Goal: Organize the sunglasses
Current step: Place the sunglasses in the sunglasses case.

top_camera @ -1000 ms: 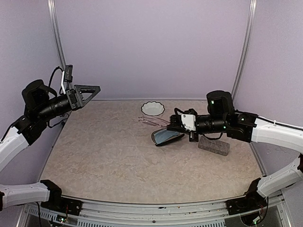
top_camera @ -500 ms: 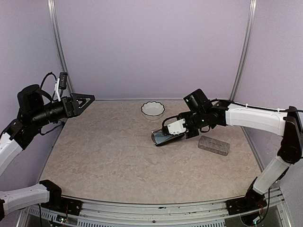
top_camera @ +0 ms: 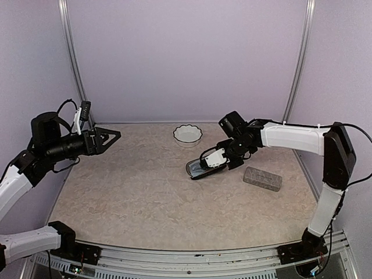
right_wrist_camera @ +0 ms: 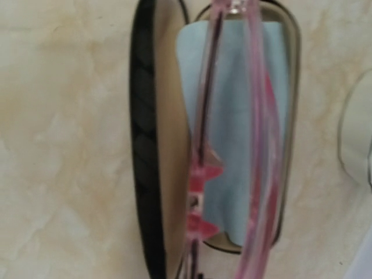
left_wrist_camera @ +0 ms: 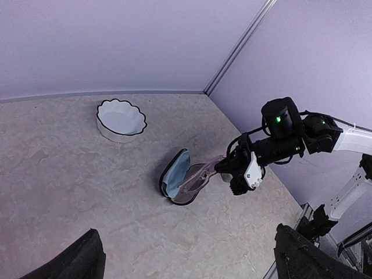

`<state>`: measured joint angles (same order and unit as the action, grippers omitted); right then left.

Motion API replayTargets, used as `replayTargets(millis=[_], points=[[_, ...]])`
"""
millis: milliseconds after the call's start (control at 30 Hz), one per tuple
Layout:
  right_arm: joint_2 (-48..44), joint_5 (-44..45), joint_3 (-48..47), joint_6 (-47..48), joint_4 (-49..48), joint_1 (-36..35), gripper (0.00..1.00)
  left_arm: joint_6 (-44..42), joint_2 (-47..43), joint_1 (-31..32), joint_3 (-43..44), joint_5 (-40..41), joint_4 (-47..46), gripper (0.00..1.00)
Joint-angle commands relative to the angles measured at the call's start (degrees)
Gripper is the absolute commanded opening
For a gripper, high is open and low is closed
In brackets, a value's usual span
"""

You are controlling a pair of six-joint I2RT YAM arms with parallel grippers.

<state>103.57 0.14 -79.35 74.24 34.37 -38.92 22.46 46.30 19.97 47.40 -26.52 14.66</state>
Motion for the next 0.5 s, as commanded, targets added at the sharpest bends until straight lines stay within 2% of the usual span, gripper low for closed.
replayTargets(millis=[0,467], points=[[2.5,-1.6,-2.8,1.3,1.8,0.5,0.00,-1.1,0.6,-0.5,-1.0,-1.1,-0.9,0.99],[6.8,-3.9,-5.0,0.8,1.4,1.9,0.00,-2.8,3.0,-1.1,-0.9,-3.2,-2.2,0.99]])
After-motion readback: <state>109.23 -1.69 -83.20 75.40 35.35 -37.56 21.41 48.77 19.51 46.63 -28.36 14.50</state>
